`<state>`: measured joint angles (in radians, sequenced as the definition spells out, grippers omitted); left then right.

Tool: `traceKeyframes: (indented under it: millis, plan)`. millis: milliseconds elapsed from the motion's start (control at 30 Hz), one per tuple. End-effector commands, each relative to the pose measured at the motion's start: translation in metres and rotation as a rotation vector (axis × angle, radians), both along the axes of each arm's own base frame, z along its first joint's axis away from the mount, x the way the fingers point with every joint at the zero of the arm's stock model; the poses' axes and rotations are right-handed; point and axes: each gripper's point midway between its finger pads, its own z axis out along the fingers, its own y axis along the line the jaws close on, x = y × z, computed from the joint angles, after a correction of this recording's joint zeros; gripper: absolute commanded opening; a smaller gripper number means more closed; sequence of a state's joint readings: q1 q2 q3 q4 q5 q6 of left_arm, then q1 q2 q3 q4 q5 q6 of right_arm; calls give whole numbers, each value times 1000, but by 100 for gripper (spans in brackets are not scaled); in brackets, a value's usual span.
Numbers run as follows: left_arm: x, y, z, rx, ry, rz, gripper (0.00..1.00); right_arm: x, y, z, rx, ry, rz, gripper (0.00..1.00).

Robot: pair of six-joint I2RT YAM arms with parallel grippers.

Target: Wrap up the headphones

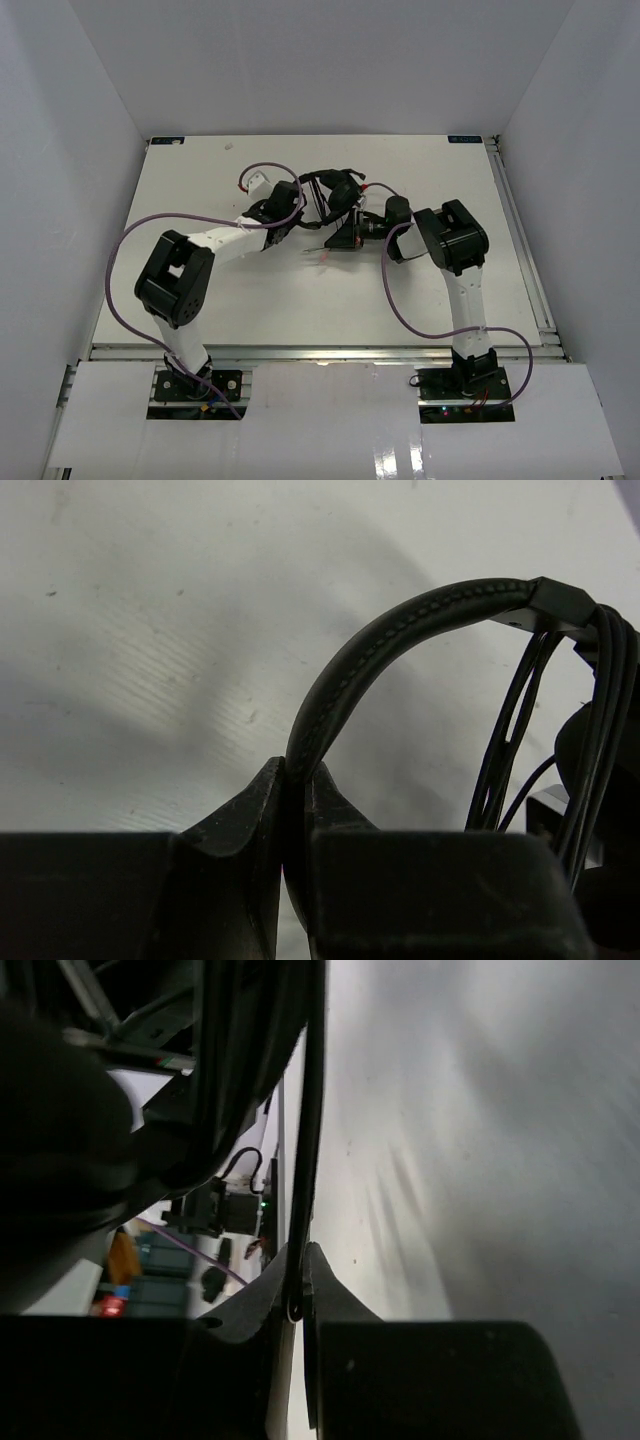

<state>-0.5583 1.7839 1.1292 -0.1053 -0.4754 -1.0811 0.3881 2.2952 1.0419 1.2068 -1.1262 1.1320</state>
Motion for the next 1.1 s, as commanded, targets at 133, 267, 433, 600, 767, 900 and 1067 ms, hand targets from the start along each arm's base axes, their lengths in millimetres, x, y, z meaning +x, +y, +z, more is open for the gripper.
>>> traceKeyframes:
  millis: [133,267,433,600,767,900,1067]
  plan:
    - [22,1,-10,-85,59,182,0,7,3,20,148,-103,-23,8]
    - [29,6,-33,-27,101,208,0,7,0,7,125,-63,-48,8]
    - [31,12,-63,99,201,190,0,5,-2,-1,77,-46,-70,17]
    - [28,18,-66,155,220,175,7,2,-6,-4,18,-56,-95,34]
    - [25,21,-60,192,221,143,23,7,-17,5,-37,-95,-133,45]
    - [21,20,-61,211,237,101,43,11,-34,8,-97,-135,-162,53]
    - [23,19,-44,244,216,45,95,9,-58,29,-187,-266,-161,56]
